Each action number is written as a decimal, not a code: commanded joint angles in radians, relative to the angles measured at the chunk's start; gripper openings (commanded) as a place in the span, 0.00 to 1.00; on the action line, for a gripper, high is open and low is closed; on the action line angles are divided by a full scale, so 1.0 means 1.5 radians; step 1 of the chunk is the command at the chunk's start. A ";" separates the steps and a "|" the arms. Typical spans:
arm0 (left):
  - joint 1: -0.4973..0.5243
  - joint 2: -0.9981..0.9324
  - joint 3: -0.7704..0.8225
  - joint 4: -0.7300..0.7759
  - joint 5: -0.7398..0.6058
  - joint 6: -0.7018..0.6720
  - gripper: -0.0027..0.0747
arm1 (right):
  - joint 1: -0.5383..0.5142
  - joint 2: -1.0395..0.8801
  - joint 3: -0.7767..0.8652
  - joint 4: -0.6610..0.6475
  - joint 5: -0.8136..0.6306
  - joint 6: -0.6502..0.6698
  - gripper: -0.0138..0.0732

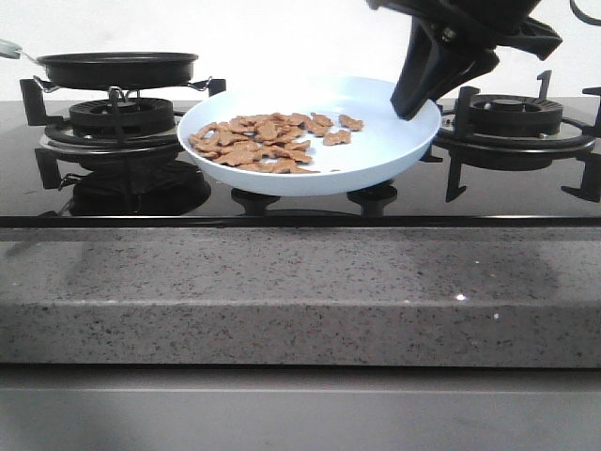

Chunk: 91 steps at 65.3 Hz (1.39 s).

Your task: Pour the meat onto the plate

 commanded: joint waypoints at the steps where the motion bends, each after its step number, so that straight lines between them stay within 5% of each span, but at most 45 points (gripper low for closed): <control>1: -0.004 0.001 -0.017 -0.012 -0.041 -0.006 0.67 | -0.002 -0.027 -0.035 0.008 -0.029 -0.008 0.03; 44: -0.004 0.001 -0.017 -0.012 -0.041 -0.006 0.67 | -0.081 0.182 -0.423 0.021 0.115 -0.008 0.03; 76: -0.004 0.001 -0.017 -0.016 -0.041 -0.006 0.67 | -0.081 0.300 -0.473 0.021 0.108 -0.008 0.04; 83: -0.004 0.001 -0.017 -0.016 -0.041 -0.006 0.67 | -0.081 0.314 -0.473 0.021 0.105 -0.008 0.12; 91: -0.004 0.001 -0.017 -0.016 -0.039 -0.006 0.67 | -0.081 0.315 -0.473 0.019 0.105 -0.008 0.40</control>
